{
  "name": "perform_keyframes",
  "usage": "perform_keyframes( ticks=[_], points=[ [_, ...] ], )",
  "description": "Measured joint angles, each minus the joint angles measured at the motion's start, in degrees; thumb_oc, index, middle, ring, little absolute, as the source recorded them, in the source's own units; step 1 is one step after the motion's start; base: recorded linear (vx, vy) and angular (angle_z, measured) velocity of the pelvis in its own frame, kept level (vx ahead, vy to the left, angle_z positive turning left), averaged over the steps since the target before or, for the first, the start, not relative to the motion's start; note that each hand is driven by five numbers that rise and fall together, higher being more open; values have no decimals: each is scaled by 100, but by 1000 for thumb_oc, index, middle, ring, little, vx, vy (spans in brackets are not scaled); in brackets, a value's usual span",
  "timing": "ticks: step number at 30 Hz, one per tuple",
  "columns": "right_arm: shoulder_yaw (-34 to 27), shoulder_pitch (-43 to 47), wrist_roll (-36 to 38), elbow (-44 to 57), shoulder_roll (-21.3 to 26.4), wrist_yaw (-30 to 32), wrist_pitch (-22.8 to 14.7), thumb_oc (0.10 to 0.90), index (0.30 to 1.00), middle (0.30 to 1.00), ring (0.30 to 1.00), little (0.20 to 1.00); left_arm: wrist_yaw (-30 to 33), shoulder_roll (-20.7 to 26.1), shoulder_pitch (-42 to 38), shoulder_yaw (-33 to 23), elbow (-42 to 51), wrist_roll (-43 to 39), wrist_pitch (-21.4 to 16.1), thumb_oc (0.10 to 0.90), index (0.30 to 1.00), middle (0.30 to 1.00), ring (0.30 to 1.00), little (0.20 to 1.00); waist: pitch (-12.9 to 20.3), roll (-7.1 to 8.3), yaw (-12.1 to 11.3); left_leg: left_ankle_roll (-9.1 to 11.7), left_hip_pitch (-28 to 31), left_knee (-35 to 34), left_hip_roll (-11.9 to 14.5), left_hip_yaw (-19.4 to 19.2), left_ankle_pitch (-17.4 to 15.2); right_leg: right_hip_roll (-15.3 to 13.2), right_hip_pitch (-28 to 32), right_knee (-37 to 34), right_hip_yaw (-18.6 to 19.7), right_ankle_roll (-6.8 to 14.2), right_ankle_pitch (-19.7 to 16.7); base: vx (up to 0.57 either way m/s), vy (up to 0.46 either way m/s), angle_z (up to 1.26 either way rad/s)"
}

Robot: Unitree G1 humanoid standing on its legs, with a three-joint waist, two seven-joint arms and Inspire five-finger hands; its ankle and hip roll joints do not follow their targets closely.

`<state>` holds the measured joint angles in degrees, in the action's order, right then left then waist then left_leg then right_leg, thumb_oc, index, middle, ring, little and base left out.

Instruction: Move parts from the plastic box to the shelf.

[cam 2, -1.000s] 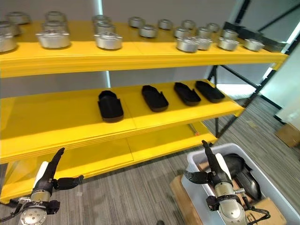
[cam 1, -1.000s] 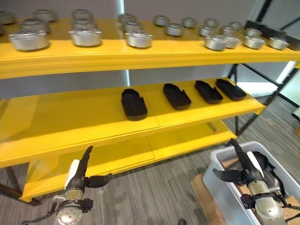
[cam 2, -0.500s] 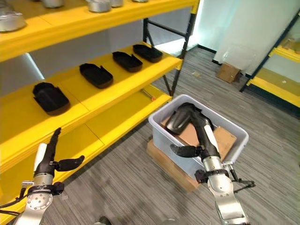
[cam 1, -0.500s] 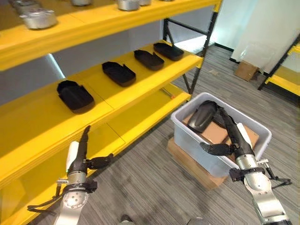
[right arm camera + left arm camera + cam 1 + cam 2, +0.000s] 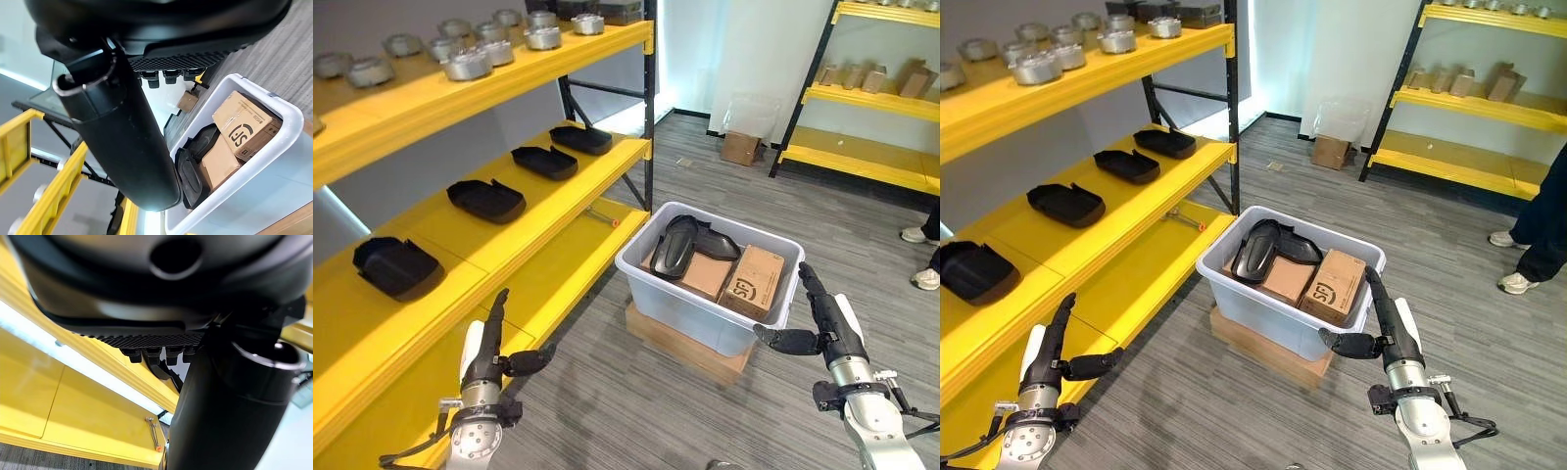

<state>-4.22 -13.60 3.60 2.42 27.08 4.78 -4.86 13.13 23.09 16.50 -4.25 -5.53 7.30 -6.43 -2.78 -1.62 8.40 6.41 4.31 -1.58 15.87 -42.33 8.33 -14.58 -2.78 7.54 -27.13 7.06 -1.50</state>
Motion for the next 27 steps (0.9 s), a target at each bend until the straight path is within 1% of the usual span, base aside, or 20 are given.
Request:
perform_keyframes(
  ticks=[2, 4, 8, 10, 11, 12, 13, 14, 15, 16, 17, 18, 19, 21, 22, 23, 24, 25, 26, 27],
  points=[
    [-40, 3, 1, 0, 0, 0, -1, 900, 1000, 1000, 1000, 1000, 0, 0, -19, 6, 2, 11, 0, 900, 1000, 1000, 1000, 1000, 29, -45, 87, -8, 14, -29, -16, -50, 7, 48, 46, -167, 29, -3, -114, 13, -69, -14],
    [-109, 4, 25, 0, -4, 7, -4, 900, 1000, 1000, 1000, 1000, -1, 0, -51, 8, 6, 14, -1, 900, 1000, 1000, 1000, 1000, 29, -44, 87, -6, 42, -39, -10, -142, 9, 130, 124, -359, 127, -50, -265, 33, -128, -22],
    [-167, 7, 193, 0, 37, 21, -40, 900, 1000, 1000, 1000, 1000, 0, 15, -208, 160, 9, 19, 0, 900, 1000, 1000, 1000, 1000, 24, -52, 258, 29, 46, -9, 117, -160, 25, 241, 118, -399, 146, -47, -229, 67, -210, -6],
    [-145, 4, 261, 1, -1, 16, -48, 900, 1000, 1000, 1000, 1000, 1, 46, -253, 191, 64, 26, -3, 900, 1000, 1000, 1000, 1000, 7, -21, 227, 122, 19, 256, 358, -192, -24, 371, 19, -192, 214, -191, -30, 144, -365, -25],
    [-127, 27, 403, -23, -38, 16, -139, 900, 1000, 1000, 1000, 1000, 18, 44, -152, 145, 82, 26, -4, 900, 1000, 1000, 1000, 1000, 3, 0, 121, 383, 36, 655, 810, -126, -11, 684, -94, 228, 242, -415, 235, 158, -420, -103],
    [-30, 39, 456, -131, -210, 9, -168, 900, 1000, 1000, 1000, 1000, 35, 143, -86, 78, 183, 25, -8, 900, 1000, 1000, 1000, 1000, -69, 200, -191, 668, 47, 1536, 1333, 527, -38, 913, -344, 1024, 120, -852, 615, 175, -328, -195],
    [103, -83, 571, -32, -425, 3, -196, 900, 1000, 1000, 1000, 1000, 208, 310, 83, -52, 107, -3, 48, 900, 1000, 1000, 1000, 1000, -133, 677, -538, 734, -554, 2843, 1802, 1761, 318, 1195, -106, 863, 215, -1196, 868, 77, -24, -146],
    [-24, -70, 619, 41, -442, 74, -273, 900, 1000, 1000, 1000, 1000, 160, 213, -12, 42, 50, -1, 68, 900, 1000, 1000, 1000, 1000, -197, 842, -383, 638, -1350, 2894, 1271, 2621, -70, 1273, -113, 619, 427, -1020, 851, 206, 84, -124],
    [-202, 55, 631, 76, -472, 108, -277, 900, 1000, 1000, 1000, 1000, 158, -101, -89, 82, 27, -4, 57, 900, 1000, 1000, 1000, 1000, -288, 869, -467, 229, -1759, 2350, 443, 3211, -535, 1341, -41, 27, 692, -354, 711, 105, 168, -69],
    [-217, 234, 666, 227, -203, 97, -266, 900, 1000, 1000, 1000, 1000, 178, -336, -105, 35, 35, -12, 46, 900, 1000, 1000, 1000, 1000, -541, 489, -508, 210, -1948, 2111, 486, 3243, -504, 1426, -108, 540, 865, -698, 719, 226, 269, -114],
    [-238, 253, 666, 448, 81, 116, -363, 900, 1000, 1000, 1000, 1000, 173, -441, -191, 83, -114, 14, -27, 900, 1000, 1000, 1000, 1000, -613, 302, -490, 316, -2061, 1055, 304, 3200, -429, 1228, 27, 575, 1179, -668, 984, 201, 215, -89],
    [-278, 344, 667, 379, 109, 137, -374, 900, 1000, 1000, 1000, 1000, 161, -461, -361, 184, -270, -9, 30, 900, 1000, 1000, 1000, 1000, -689, 149, -556, 288, -2028, 172, 183, 3345, -296, 1283, 36, 456, 1226, -822, 964, 283, 207, -69],
    [-251, 402, 666, 299, 103, 141, -331, 900, 1000, 1000, 1000, 1000, 159, -496, -481, 210, -378, -6, 30, 900, 1000, 1000, 1000, 1000, -749, 105, -606, 258, -2096, -205, -18, 3434, -248, 1326, 55, 410, 1338, -815, 932, 238, 179, -53],
    [-142, 392, 663, 82, 82, 116, -282, 900, 1000, 1000, 1000, 1000, 173, -511, -583, 205, -396, -5, 25, 900, 1000, 1000, 1000, 1000, -851, 95, -644, 224, -2160, -309, -294, 3560, -211, 1384, 314, 215, 1447, -767, 917, 228, 210, -41],
    [-89, 360, 661, 62, 28, 67, -230, 900, 1000, 1000, 1000, 1000, 180, -511, -558, 177, -361, -3, 23, 900, 1000, 1000, 1000, 1000, -854, 101, -720, 139, -2073, -247, -334, 3540, -151, 1457, 426, 174, 1636, -649, 918, 151, 150, -72],
    [7, 363, 658, 80, -39, 30, -231, 900, 1000, 1000, 1000, 1000, 239, -506, -462, 102, -314, -1, 15, 900, 1000, 1000, 1000, 1000, -854, 89, -780, 63, -1997, -186, -292, 3539, -100, 1527, 527, 87, 1787, -636, 940, 151, 167, -110],
    [61, 327, 658, 153, -148, -4, -243, 900, 1000, 1000, 1000, 1000, 253, -495, -399, -10, -312, 0, 17, 900, 1000, 1000, 1000, 1000, -848, 104, -860, -30, -1816, -66, -246, 3528, -54, 1580, 648, 15, 1959, -782, 902, 174, 136, -96],
    [35, 274, 659, 182, -137, -4, -256, 900, 1000, 1000, 1000, 1000, 250, -451, -410, -8, -291, 14, 14, 900, 1000, 1000, 1000, 1000, -842, 110, -809, -37, -1803, 107, -227, 3505, -60, 1574, 720, -10, 1994, -707, 917, 375, 296, -61],
    [-124, 179, 660, 188, -258, -54, -236, 900, 1000, 1000, 1000, 1000, 240, -404, -437, -9, -220, 36, 7, 900, 1000, 1000, 1000, 1000, -815, 141, -680, -22, -1626, 261, -166, 3218, -1, 1500, 906, -134, 2084, -526, 1007, 347, 306, -18],
    [-163, 132, 661, 190, -414, -61, -234, 900, 1000, 1000, 1000, 1000, 241, -343, -478, -12, -217, 34, 8, 900, 1000, 1000, 1000, 1000, -797, 260, -695, -103, -1589, 341, -202, 2963, 233, 1362, 947, -140, 2111, -422, 1073, 265, 302, -23]
  ],
)
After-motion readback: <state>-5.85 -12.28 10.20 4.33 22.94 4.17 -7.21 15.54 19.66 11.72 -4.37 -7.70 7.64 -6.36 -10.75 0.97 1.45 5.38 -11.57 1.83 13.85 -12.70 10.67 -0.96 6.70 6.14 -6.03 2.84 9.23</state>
